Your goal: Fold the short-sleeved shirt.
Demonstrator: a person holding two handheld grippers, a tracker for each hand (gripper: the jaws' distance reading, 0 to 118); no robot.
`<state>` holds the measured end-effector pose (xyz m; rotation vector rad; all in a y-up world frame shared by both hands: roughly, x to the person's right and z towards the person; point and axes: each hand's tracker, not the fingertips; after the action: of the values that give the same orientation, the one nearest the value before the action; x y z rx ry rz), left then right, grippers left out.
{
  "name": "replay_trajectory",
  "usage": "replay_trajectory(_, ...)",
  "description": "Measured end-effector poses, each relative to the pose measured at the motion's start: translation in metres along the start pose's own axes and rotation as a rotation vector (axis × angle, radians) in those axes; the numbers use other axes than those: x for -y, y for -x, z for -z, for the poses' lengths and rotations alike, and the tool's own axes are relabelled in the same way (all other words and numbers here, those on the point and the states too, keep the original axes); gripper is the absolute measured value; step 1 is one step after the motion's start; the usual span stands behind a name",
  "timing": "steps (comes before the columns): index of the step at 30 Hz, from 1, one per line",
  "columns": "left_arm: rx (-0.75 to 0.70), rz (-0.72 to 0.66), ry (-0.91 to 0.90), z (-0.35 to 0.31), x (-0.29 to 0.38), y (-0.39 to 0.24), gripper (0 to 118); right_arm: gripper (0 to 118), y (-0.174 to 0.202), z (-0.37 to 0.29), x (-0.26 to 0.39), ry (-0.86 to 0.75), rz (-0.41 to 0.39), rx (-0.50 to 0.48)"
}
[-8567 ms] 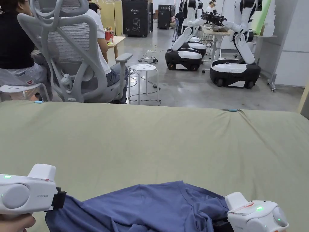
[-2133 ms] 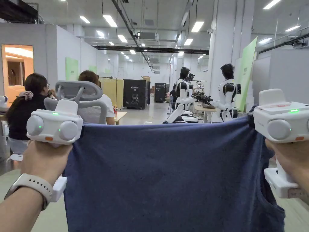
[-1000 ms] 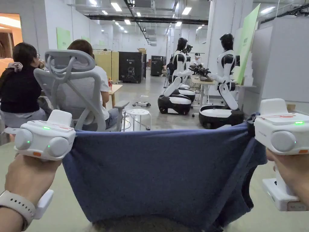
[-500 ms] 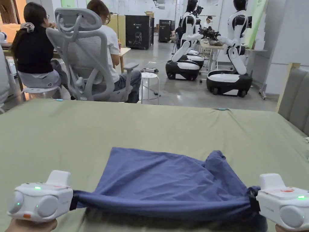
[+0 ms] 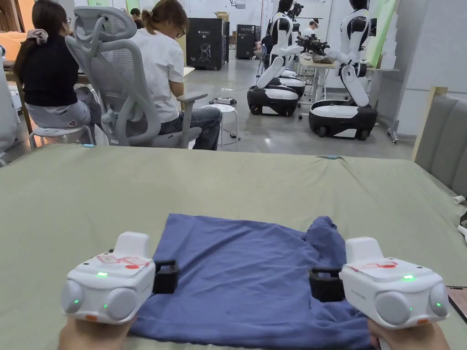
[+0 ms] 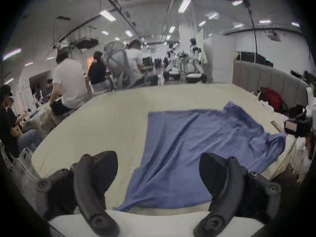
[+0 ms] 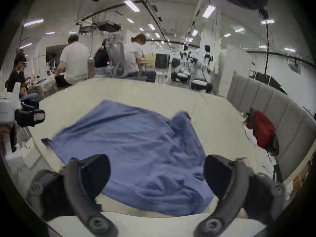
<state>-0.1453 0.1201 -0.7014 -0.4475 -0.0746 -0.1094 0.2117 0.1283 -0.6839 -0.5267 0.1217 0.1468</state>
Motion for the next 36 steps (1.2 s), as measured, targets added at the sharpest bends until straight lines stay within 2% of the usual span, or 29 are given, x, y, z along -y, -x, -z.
replay_trajectory(1,0.008,-0.012,-0.01,-0.001,-0.004,-0.006,94,107,0.006,-0.001,-0.003,-0.013,0.013,-0.003)
replay_trajectory(2,0.023,-0.017,-0.015,-0.002,-0.007,-0.01,87,93,0.01,-0.001,-0.004,-0.026,0.033,-0.009)
replay_trajectory(3,0.032,-0.017,-0.014,-0.004,-0.007,-0.017,71,65,0.013,-0.001,-0.004,-0.031,0.047,-0.011)
replay_trajectory(4,0.045,-0.008,-0.008,-0.004,-0.008,-0.02,48,36,0.016,0.0,-0.003,-0.034,0.051,0.003)
replay_trajectory(5,0.052,0.012,-0.001,-0.003,-0.007,-0.024,19,11,0.017,0.002,-0.001,-0.041,0.056,0.019)
replay_trajectory(6,0.048,0.026,0.005,-0.003,-0.005,-0.027,0,0,0.019,0.003,0.0,-0.05,0.06,0.026)
replay_trajectory(9,0.109,0.017,0.059,-0.001,-0.003,-0.02,0,0,0.018,0.004,0.004,-0.049,0.087,-0.011)
replay_trajectory(14,0.029,0.021,0.124,0.009,0.0,0.026,0,0,0.013,0.006,0.013,-0.041,0.093,-0.011)
replay_trajectory(17,0.009,-0.087,0.216,0.022,0.008,0.07,0,0,0.008,0.007,0.018,-0.031,0.101,-0.005)
replay_trajectory(19,0.054,-0.178,0.262,0.03,0.017,0.096,1,0,0.006,0.008,0.023,-0.028,0.104,-0.006)
replay_trajectory(20,0.089,-0.208,0.287,0.032,0.022,0.104,19,0,0.005,0.009,0.025,-0.024,0.103,-0.004)
replay_trajectory(21,0.087,-0.226,0.303,0.034,0.028,0.108,68,0,0.004,0.011,0.026,-0.019,0.102,-0.004)
replay_trajectory(22,0.082,-0.224,0.309,0.037,0.033,0.109,101,0,0.003,0.012,0.028,-0.015,0.103,-0.005)
replay_trajectory(23,0.079,-0.215,0.325,0.042,0.043,0.108,114,0,0.002,0.013,0.03,-0.012,0.105,-0.007)
replay_trajectory(25,0.095,-0.198,0.345,0.046,0.054,0.104,96,0,0.0,0.015,0.032,-0.006,0.108,-0.004)
replay_trajectory(27,0.085,-0.201,0.406,0.054,0.066,0.094,85,0,-0.003,0.016,0.035,0.003,0.111,-0.002)
replay_trajectory(31,0.08,-0.162,0.559,0.072,0.093,0.084,54,0,-0.012,0.015,0.04,0.021,0.109,0.011)
replay_trajectory(32,0.078,-0.165,0.543,0.073,0.096,0.082,30,0,-0.015,0.013,0.042,0.024,0.11,0.019)
replay_trajectory(33,0.071,-0.17,0.506,0.067,0.091,0.081,24,0,-0.019,0.011,0.042,0.027,0.112,0.026)
replay_trajectory(34,0.085,-0.188,0.479,0.063,0.086,0.081,11,0,-0.024,0.009,0.042,0.03,0.113,0.032)
replay_trajectory(35,0.091,-0.225,0.439,0.058,0.08,0.081,4,0,-0.03,0.007,0.042,0.031,0.116,0.043)
replay_trajectory(36,0.067,-0.197,0.396,0.053,0.074,0.078,4,0,-0.036,0.004,0.042,0.027,0.12,0.057)
